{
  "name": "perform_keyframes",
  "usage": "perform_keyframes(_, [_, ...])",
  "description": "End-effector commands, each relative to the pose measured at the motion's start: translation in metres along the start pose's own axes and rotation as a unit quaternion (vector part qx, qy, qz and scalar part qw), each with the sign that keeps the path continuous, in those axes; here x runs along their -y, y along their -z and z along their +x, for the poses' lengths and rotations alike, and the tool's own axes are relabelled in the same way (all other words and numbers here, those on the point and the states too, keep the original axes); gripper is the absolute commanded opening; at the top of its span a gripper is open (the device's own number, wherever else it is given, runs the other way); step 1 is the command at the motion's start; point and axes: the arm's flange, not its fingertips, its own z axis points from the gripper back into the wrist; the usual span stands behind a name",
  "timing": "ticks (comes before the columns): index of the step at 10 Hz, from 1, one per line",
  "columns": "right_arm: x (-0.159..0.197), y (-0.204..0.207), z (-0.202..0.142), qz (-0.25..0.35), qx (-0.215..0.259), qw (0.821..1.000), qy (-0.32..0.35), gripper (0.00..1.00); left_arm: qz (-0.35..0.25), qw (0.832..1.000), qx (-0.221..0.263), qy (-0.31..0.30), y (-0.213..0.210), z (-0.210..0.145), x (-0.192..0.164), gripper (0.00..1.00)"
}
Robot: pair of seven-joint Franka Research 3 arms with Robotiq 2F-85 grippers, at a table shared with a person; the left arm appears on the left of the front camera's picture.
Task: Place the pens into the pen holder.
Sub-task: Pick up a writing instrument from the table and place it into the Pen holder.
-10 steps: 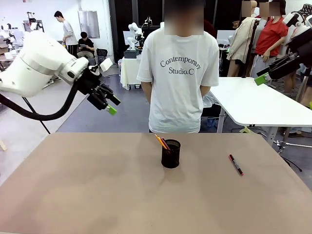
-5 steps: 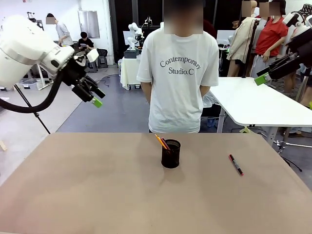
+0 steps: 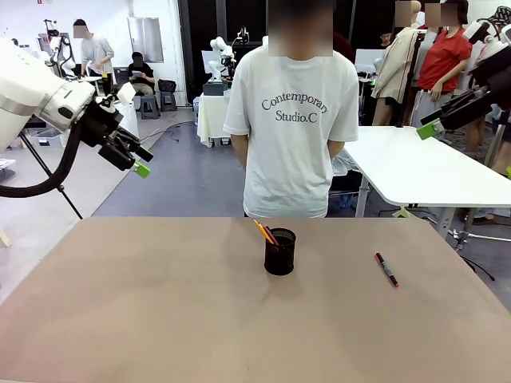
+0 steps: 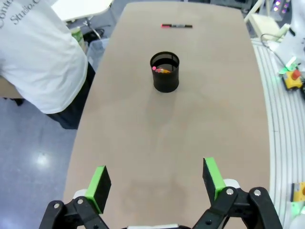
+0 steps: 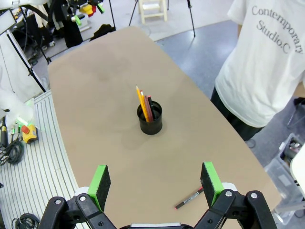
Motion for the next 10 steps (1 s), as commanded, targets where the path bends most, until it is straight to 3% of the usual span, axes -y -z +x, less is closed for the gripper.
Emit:
perform_keyframes(1, [-0.0008,0.0006,0.0009,0.002,0.006,1.0,-0.003,1.0,-0.007,1.0,-0.012,0.0,-0.0031,0.0081,0.001,1.0])
perform_keyframes(10, [-0.0008,0.0006,0.0009,0.002,0.006,1.0,-0.003,1.0,-0.007,1.0,-0.012,0.0,-0.0031,0.0081,0.001,1.0])
